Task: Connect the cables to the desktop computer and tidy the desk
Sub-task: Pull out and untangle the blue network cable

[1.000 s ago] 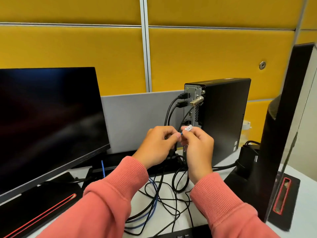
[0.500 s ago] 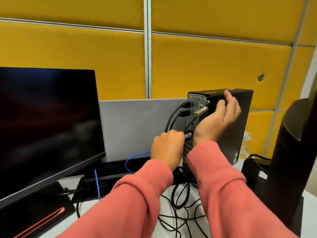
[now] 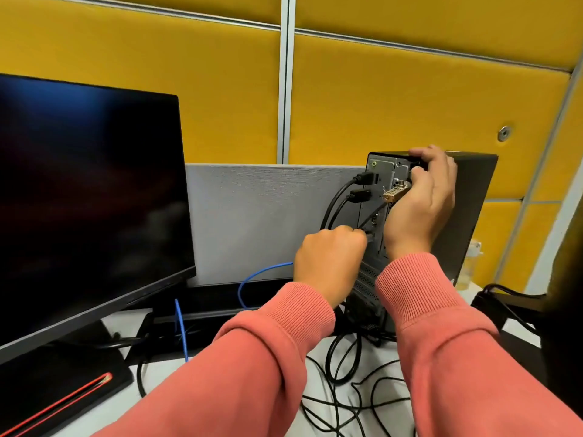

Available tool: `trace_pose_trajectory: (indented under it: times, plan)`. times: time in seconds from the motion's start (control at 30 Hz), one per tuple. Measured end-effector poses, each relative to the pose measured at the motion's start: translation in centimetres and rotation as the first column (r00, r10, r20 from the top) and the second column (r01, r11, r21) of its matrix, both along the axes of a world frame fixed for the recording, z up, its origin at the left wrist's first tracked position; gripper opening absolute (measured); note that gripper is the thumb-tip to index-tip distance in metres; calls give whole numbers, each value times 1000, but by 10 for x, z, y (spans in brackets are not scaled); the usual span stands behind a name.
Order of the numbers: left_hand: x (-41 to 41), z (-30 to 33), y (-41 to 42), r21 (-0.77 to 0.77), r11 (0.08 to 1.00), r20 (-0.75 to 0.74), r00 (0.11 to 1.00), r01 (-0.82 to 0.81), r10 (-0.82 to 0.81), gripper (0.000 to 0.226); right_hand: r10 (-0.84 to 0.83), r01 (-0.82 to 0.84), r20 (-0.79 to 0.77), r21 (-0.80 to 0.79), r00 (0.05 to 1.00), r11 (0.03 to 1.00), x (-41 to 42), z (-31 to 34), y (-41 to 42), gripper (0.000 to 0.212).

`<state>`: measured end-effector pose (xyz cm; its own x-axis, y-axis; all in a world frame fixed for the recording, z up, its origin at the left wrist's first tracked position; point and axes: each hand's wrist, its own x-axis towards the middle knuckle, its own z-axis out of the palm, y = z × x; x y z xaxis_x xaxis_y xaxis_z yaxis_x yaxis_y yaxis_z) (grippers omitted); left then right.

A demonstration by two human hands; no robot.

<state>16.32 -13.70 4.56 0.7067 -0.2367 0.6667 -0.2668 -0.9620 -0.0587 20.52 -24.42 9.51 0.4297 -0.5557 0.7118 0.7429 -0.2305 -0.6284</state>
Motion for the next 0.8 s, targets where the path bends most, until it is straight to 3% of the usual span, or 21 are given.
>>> trace_pose_trajectory:
  times: [0.33,0.43,0.8]
  plan:
    - [17,-11,-5,-118,993,8,1000,26,-26,12,-67,69,82,-28,994,997,7,5,1,25]
    - [18,-12,-5,-119,993,-11,1000,18,-19,14,-69,75,60,-100,996,992,5,-5,8,29]
    - [14,-6,-7,-31,999,-45,999,20,-21,18,-180,185,53,-137,982,973,4,3,8,26]
